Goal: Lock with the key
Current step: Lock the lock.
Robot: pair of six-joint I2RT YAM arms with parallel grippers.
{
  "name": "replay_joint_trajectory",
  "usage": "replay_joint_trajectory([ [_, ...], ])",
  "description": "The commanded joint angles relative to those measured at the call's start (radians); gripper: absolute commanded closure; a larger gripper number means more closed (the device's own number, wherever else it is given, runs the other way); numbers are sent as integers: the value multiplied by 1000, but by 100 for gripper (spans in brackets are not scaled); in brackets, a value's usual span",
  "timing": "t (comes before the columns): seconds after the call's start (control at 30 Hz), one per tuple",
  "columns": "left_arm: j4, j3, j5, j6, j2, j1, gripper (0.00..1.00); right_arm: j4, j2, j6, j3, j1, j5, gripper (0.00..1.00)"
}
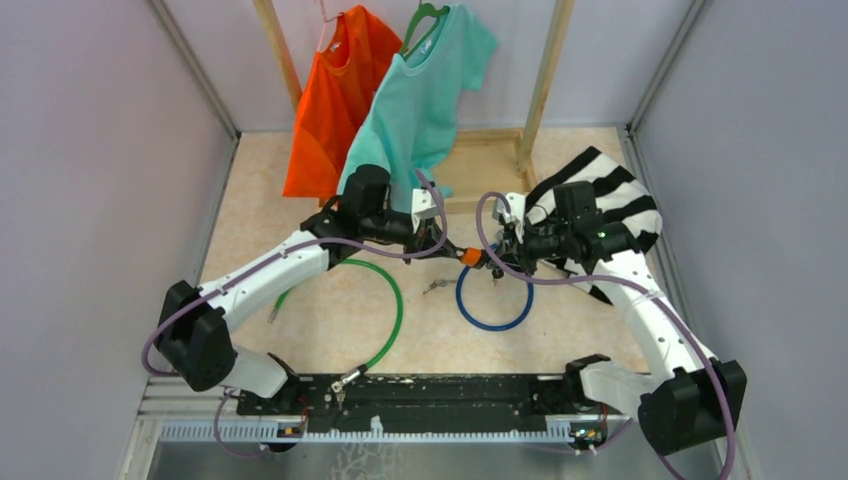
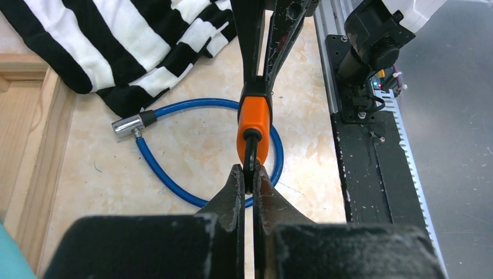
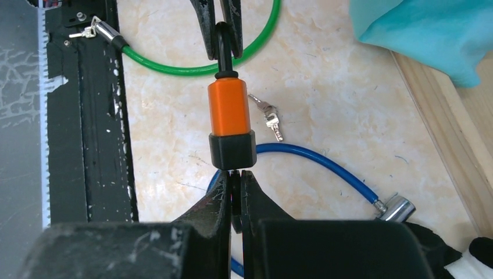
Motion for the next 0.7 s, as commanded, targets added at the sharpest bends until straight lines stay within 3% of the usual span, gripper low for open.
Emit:
replay_joint_trajectory([
  [0.0,13,22,12,36,-39,13,100,-11,-12,-83,13,-53,53,100],
  [0.37,-24,-36,6,70,-79,90,100,-169,36,-263,23,-160,83,100],
  [0.47,-38,-61,-23,86,-87,103,100,-149,34,-212,16,-161,31,100],
  [0.67,-130,-93,-200,153,-65,106,100,93,-35,46,-65,-160,-2,100],
])
